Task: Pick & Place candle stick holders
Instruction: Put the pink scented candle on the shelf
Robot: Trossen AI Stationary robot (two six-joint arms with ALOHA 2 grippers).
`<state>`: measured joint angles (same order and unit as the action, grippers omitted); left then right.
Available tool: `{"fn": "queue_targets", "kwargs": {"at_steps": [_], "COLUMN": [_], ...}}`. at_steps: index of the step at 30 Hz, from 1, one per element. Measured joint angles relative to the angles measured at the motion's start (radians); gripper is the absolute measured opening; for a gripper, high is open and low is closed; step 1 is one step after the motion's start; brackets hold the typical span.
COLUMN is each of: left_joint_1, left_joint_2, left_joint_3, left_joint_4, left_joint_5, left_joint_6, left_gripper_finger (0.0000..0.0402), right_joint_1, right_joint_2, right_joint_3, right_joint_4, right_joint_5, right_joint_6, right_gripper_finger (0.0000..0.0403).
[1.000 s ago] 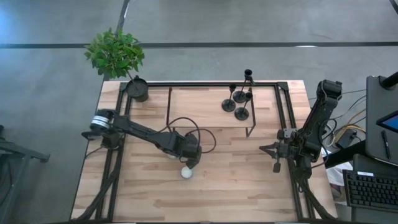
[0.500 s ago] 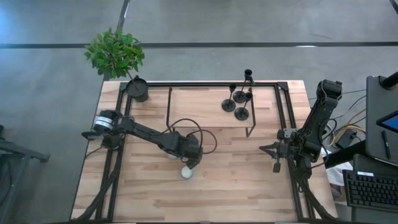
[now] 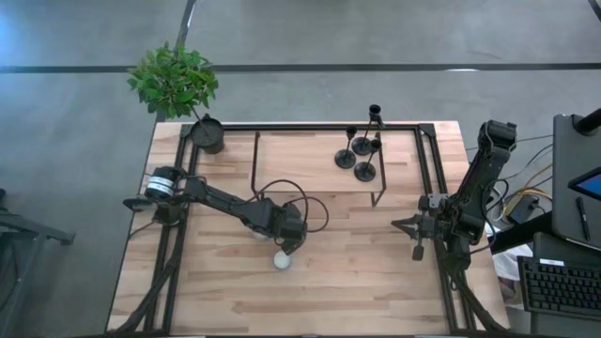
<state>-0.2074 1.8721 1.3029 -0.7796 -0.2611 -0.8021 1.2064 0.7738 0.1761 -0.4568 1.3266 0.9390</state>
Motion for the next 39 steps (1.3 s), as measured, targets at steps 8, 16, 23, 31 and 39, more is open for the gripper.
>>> {"fn": "queue_targets", "kwargs": {"at_steps": [8,16,23,31,39], "left_joint_1": [0.005,0.006,0.013,0.019,0.02], "left_joint_2": [0.0,0.0,0.0,0.0,0.0], "left_joint_3": [-0.031,-0.067,-0.067,-0.084,-0.102], "left_joint_4": [0.037,0.082,0.098,0.117,0.131], "left_joint_5": [0.003,0.006,-0.028,-0.007,0.008], "left_joint_6": [0.006,0.009,0.047,0.057,0.058], "left_gripper_finger": [0.0399,0.0399,0.0399,0.0399,0.0399], "right_joint_1": [0.0,0.0,0.0,0.0,0.0], "right_joint_2": [0.0,0.0,0.0,0.0,0.0], "right_joint_3": [0.0,0.0,0.0,0.0,0.0], "right_joint_4": [0.0,0.0,0.0,0.0,0.0], "right_joint_5": [0.0,0.0,0.0,0.0,0.0], "right_joint_6": [0.0,0.0,0.0,0.0,0.0], "right_gripper_finger": [0.0008,0.0008,0.0008,0.0008,0.0008]}}
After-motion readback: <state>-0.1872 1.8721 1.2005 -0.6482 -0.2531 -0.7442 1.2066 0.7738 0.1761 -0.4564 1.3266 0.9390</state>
